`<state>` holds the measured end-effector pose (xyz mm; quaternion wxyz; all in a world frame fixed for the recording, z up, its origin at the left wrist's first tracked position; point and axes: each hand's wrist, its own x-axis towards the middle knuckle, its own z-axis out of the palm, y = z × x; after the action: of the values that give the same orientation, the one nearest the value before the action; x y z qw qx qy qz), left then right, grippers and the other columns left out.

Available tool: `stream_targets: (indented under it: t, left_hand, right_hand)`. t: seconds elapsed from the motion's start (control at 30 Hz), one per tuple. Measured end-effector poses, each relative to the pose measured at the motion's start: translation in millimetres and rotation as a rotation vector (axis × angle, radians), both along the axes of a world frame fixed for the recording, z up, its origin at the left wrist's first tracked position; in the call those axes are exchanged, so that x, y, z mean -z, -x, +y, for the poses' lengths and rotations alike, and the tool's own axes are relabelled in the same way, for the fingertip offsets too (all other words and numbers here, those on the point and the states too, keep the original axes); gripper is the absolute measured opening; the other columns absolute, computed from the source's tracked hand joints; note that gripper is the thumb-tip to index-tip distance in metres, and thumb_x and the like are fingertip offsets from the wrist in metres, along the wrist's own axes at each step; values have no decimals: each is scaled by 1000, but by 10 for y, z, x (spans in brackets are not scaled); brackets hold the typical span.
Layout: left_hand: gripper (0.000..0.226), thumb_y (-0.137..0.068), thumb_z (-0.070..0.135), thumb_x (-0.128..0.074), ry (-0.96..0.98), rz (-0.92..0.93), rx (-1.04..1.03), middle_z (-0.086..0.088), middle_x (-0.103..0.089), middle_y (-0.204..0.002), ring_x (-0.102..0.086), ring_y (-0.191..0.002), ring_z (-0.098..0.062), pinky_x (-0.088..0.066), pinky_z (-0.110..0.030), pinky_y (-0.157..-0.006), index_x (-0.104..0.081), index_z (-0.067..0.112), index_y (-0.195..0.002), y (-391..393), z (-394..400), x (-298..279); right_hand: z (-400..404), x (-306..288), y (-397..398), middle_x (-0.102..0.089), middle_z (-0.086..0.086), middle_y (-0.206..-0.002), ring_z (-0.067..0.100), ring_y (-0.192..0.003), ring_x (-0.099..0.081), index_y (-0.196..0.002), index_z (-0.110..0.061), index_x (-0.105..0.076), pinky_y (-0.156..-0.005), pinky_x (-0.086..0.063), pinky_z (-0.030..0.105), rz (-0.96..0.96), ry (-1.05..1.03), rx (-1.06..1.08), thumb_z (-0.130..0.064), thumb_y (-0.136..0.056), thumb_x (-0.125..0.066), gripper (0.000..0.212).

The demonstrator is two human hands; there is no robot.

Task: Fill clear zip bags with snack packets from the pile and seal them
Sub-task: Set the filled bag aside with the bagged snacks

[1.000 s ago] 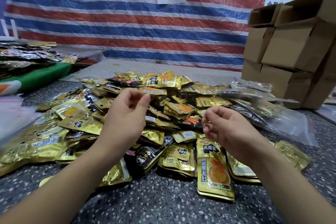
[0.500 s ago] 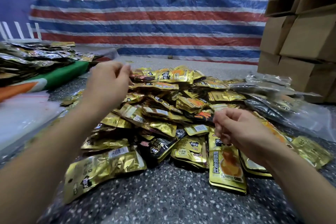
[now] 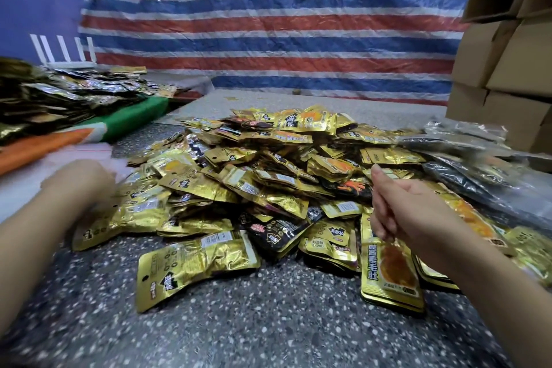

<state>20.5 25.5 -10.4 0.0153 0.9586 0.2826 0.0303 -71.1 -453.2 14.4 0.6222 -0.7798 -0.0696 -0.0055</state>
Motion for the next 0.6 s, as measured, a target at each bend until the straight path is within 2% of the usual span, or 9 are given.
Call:
stream_targets:
  t: [0.13,0.2,0.27,0.33,0.4,0.5,0.6]
  left_hand:
    - [35,-97,35,-47,-4,-80,-66,-12,-63,-117,-56,-113,-33,-49,-44,-93,-66,14,-117,105,-21,112]
    - [25,-97,28,-45,-34,-104,-53,-7,-59,-100,-57,-104,-31,-50,-39,-84,-66,18,-106,99,-43,120]
    - [22,-99,27,-43,-52,-98,-59,-9,-59,-103,-57,-106,-31,-49,-39,-83,-63,20,-104,89,-75,110]
    - [23,-99,25,-43,-63,-122,-59,-12,-62,-114,-57,-108,-33,-49,-38,-81,-63,20,-111,82,-81,123]
    - [24,-97,20,-48,-65,-166,-56,-14,-64,-115,-58,-107,-33,-46,-36,-77,-65,16,-114,92,-74,143]
    - [17,-90,12,-57,-71,-191,-64,-13,-64,-95,-60,-95,-34,-46,-33,-71,-68,8,-102,107,-87,164]
    - [6,-86,7,-60,-108,-229,-54,-10,-56,-75,-57,-80,-32,-44,-31,-64,-66,4,-87,145,-104,151]
  right_hand:
    - [5,16,-13,-36,7,-43,20,-44,-49,-47,-17,-49,-50,-41,29,-3,-2,-8,-56,-86,-46,56]
    - [1,15,-23,-36,7,-43,20,-44,-49,-48,-17,-50,-47,-41,27,-6,2,-10,-56,-87,-47,55]
    - [1,13,-26,-37,6,-43,20,-45,-49,-47,-18,-51,-45,-42,25,-7,3,-20,-57,-85,-48,54]
    - [2,16,-25,-38,5,-44,20,-45,-49,-47,-19,-52,-44,-41,24,-6,6,-30,-57,-84,-48,52]
    - [1,21,-22,-39,5,-44,20,-46,-50,-48,-19,-53,-44,-41,23,0,11,-32,-56,-83,-49,51]
    - [6,19,-14,-40,5,-44,20,-45,-49,-50,-17,-53,-42,-41,22,8,12,-30,-56,-82,-50,50]
    - [15,10,-10,-40,5,-44,20,-45,-49,-50,-17,-52,-43,-41,23,17,15,-33,-56,-81,-51,49]
